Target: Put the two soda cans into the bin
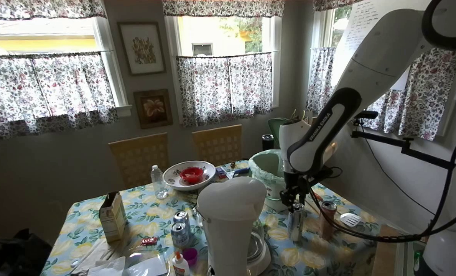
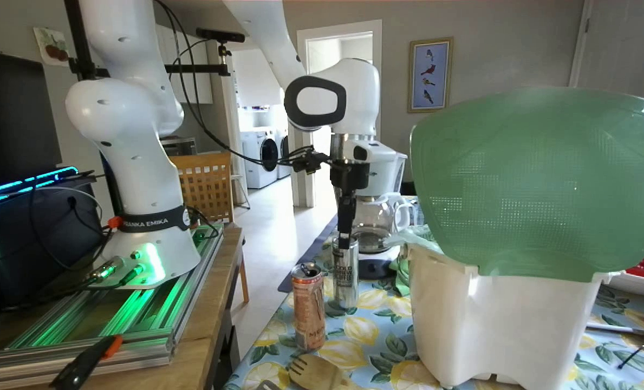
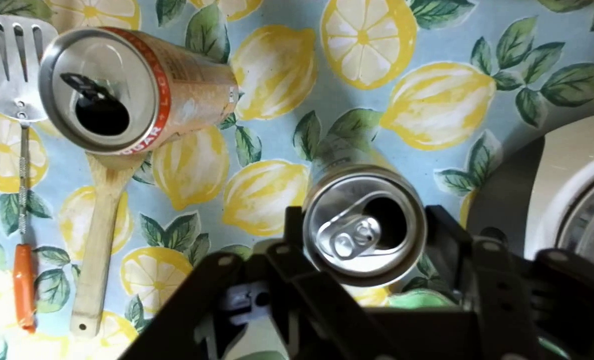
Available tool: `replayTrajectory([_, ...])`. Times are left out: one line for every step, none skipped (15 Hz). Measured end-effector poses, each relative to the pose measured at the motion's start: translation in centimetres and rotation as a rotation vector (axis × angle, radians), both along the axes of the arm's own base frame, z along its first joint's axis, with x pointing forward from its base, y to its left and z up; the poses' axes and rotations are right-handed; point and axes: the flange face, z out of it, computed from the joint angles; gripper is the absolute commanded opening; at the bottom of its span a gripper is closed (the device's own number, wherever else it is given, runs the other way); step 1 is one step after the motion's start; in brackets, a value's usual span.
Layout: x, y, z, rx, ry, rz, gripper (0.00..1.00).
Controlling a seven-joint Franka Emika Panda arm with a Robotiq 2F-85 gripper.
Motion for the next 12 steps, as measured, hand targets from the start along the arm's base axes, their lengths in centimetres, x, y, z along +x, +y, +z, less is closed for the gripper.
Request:
replayTrajectory([0.3,0.1,0.9,-0.002,-0.005,0.000,0.37])
replayTrajectory([0.6,0.1,2.1,-0.003,-0.008,0.000,0.37])
replayTrajectory([0.8,0.2,3.4,-0.006,-0.011,0.000,0.37])
replayTrajectory([1.0,0.2,4.9,-0.009,-0.018,-0.002,0.37])
replayTrajectory([1.2,0.1,6.4,-0.012,-0.026,-0.006,0.37])
replayTrajectory([1.4,0.0,8.0,-0.016,-0.040,-0.012,0.37])
replayTrajectory([1.6,-0.1,9.5,-0.020,-0.056,-0.021,0.37])
replayTrajectory([1.7,-0.3,10.9,-0.024,-0.072,-0.028,0.37])
replayTrajectory([1.9,-0.5,12.3,-0.027,-0.088,-0.038,0.37])
replayTrajectory([2.0,-0.6,13.5,-0.030,-0.106,-0.048,0.37])
replayTrajectory([2.1,-0.8,14.7,-0.033,-0.123,-0.056,0.37])
replayTrajectory([2.2,-1.0,15.8,-0.036,-0.140,-0.064,0.37])
